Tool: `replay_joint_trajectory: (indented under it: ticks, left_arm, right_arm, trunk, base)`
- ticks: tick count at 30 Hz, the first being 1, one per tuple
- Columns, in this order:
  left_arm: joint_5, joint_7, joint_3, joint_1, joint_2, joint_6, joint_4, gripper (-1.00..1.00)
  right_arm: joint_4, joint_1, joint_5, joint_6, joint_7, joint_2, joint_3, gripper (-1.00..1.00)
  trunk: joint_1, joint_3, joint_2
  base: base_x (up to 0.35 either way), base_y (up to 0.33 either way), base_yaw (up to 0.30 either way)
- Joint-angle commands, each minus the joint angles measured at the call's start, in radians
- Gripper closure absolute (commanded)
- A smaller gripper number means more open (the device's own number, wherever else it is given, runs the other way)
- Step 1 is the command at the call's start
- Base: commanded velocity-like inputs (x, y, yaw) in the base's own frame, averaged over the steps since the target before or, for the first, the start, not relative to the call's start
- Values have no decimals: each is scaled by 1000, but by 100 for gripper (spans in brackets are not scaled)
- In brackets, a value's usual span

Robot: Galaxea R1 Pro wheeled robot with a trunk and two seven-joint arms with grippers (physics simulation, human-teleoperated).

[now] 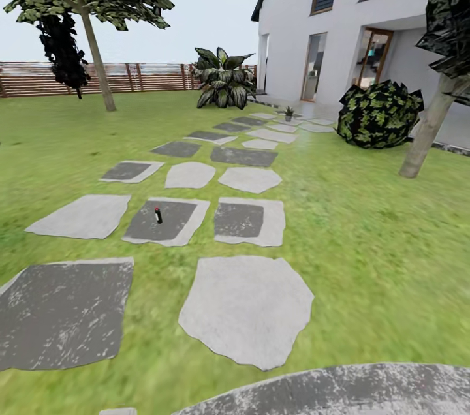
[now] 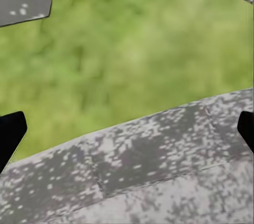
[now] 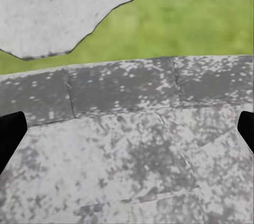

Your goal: Pick up the pesticide atomizer in the garden and spray insectifuge to fully cover both potted plants in the garden.

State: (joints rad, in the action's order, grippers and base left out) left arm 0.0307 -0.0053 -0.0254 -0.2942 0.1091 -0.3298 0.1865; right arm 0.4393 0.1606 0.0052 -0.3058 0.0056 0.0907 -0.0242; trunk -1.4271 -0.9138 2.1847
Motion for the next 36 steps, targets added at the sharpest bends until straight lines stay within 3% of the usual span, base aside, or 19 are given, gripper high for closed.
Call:
replay_joint_trajectory:
  ticks: [1, 36]
  left_arm:
    - [3, -1, -2, 0, 0, -3, -1, -100]
    - [3, -1, -1, 0, 1, -3, 0, -100]
  right_arm:
    - [-1, 0, 0, -3, 1, 0, -2, -100]
    - [-1, 0, 4, -2, 3, 0, 1, -100]
  trunk:
    - [0, -1, 0]
    - [0, -1, 0]
  base:
    - [339, 0, 0]
    - [340, 0, 0]
